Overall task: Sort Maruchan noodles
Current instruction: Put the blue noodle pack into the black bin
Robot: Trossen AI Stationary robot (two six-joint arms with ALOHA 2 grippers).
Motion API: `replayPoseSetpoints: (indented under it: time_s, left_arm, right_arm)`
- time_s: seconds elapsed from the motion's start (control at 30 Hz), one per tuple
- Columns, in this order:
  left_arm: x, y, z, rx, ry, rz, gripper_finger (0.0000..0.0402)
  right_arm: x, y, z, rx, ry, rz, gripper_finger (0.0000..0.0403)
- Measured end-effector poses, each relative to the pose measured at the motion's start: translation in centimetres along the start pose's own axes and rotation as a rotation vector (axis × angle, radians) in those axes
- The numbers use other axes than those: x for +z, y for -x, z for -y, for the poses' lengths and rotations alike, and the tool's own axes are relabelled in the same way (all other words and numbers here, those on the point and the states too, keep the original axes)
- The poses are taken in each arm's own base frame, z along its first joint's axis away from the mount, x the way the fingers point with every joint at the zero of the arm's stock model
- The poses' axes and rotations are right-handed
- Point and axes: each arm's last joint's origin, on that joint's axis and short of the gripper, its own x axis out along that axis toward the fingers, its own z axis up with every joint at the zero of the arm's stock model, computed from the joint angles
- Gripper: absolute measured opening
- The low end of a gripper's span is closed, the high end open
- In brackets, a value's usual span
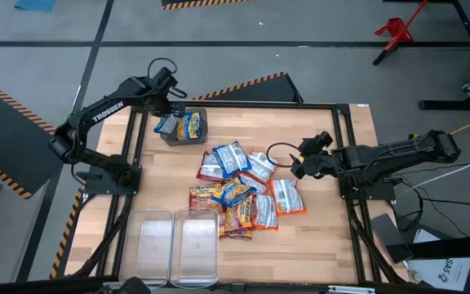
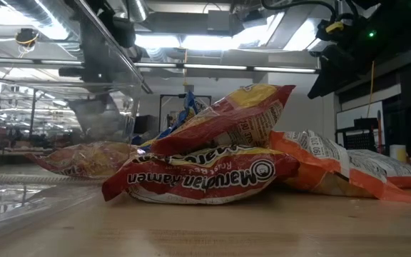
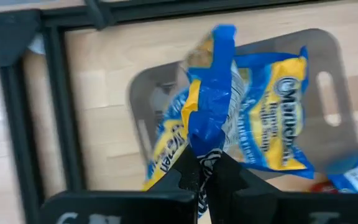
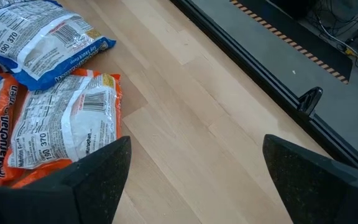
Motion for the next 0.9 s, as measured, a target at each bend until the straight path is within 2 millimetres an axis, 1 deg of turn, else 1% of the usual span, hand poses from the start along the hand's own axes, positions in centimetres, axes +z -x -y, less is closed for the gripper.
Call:
replayPoseSetpoints:
  time_s: [0.1,0.23,0.4,0.57,0.73,0.9]
  left_arm:
    - [-0.2,-0.7,0.0,-0.023,0.014,-0.012,0.0001]
    - [-0.3,-1.3,-0.6,-0.009,0.035,-0.03,0.0001]
    - [-0.3,-1.3,-0.7,-0.032,0.077,-0.049,0.0001]
    - [-0.1,-1.5,-1.2,-0.031,0.127,-0.075,0.0001]
    - [-0.4,-1.5,-1.7,-0.031,0.157,-0.144,0.0001]
    - [-0.6,-1.4,-1.8,-0.016,0.171,-0.167,0.0001]
  right_arm:
    - [0.0,0.0,0.0,0.0,0.0,0.0,0.0351]
    - [0.0,0.0,0.0,0.0,-0.001,0.0,0.0351]
    - [0.0,0.0,0.0,0.0,-0.001,0.0,0.0351]
    - [0.0,0.0,0.0,0.0,-0.001,0.0,0.0351]
    - [0.0,0.0,0.0,0.0,0.0,0.0,0.0351]
    - [0.0,0.0,0.0,0.0,0.0,0.0,0.0351]
